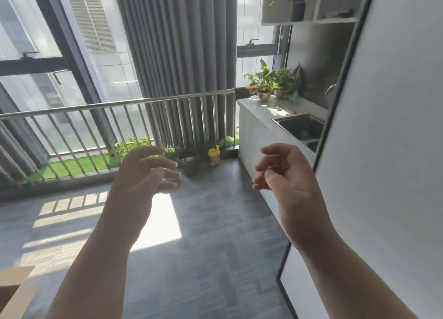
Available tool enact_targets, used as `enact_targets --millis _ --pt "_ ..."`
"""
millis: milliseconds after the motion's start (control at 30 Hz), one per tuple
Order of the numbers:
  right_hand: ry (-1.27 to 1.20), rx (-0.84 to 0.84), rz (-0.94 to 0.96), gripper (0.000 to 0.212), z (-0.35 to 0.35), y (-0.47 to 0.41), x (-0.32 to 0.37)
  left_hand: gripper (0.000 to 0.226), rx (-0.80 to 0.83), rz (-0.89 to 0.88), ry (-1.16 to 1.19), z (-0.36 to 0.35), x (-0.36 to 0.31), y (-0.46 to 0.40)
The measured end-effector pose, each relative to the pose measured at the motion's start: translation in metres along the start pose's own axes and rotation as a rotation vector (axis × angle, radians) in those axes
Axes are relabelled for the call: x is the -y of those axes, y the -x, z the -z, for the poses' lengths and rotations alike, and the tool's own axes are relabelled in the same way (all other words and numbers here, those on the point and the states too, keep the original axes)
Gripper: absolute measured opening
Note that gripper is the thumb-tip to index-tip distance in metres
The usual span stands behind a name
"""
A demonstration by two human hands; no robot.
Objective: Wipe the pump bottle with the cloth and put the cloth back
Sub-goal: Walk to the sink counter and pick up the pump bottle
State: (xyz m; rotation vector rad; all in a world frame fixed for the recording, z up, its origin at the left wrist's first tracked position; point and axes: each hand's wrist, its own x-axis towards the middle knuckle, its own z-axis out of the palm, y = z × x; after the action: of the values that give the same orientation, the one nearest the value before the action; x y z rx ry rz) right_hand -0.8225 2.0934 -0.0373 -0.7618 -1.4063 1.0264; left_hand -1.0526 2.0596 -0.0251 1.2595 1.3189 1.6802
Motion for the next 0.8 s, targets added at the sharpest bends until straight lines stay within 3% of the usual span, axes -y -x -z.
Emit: enact_targets --millis 533,800 --pt "0.018 -0.178 -0.022 0.030 0.045 -0.361 -0.153 0.032 0.186 -0.029 -0.015 -0.141 0.117 -0.400" --pt "0.040 -0.300 -0.001 0.029 0.043 -0.537 -0.243 0.032 0.266 -0.036 0.028 -0.172 0.184 -0.604"
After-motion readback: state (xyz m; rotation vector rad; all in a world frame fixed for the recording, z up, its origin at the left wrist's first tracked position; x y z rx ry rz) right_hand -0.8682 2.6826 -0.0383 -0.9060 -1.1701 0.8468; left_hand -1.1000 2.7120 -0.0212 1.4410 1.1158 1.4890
